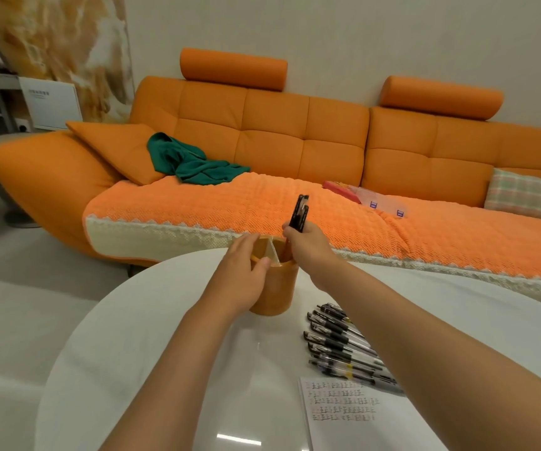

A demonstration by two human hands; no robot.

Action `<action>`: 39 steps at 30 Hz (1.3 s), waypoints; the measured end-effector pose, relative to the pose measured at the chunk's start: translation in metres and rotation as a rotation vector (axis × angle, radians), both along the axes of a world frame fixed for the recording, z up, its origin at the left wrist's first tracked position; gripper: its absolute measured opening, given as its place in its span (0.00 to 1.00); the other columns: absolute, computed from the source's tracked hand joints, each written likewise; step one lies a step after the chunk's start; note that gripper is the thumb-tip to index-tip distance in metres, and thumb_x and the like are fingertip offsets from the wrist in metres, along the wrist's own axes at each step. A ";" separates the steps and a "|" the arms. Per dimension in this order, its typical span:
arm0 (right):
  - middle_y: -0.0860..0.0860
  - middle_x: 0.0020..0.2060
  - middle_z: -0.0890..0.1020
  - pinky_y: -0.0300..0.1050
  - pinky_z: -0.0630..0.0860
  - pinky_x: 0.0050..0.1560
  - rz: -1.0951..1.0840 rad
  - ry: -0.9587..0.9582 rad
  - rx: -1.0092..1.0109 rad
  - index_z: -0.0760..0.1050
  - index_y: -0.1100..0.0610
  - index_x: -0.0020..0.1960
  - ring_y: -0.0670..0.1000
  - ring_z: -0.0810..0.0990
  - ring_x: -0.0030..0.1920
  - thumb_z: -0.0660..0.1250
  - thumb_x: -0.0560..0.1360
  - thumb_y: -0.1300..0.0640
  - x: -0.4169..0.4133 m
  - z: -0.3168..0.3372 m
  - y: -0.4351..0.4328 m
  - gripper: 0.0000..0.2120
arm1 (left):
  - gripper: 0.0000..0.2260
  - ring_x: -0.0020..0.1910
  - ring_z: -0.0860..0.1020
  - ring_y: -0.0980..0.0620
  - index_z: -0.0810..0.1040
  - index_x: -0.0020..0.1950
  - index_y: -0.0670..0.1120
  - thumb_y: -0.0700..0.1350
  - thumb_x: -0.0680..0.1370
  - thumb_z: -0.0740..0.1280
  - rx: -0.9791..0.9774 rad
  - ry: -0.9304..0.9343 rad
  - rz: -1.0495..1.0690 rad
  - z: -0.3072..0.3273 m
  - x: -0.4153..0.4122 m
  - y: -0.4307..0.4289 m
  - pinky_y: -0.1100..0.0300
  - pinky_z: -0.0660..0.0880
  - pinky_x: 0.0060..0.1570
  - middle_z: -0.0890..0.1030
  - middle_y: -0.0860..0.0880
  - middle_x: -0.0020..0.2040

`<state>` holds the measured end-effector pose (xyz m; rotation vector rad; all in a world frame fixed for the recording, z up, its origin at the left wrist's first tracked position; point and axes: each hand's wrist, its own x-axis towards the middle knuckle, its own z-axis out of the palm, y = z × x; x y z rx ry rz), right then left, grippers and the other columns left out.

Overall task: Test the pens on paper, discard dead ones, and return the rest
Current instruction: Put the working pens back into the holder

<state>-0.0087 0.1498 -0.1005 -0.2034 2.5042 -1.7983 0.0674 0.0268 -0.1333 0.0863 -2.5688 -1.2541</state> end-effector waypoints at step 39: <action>0.53 0.73 0.68 0.54 0.66 0.71 0.177 0.124 0.992 0.63 0.49 0.77 0.57 0.67 0.72 0.60 0.81 0.47 0.043 -0.055 0.175 0.25 | 0.13 0.62 0.73 0.58 0.77 0.66 0.54 0.43 0.82 0.63 -0.390 0.034 -0.338 -0.018 0.021 0.091 0.58 0.73 0.64 0.76 0.57 0.64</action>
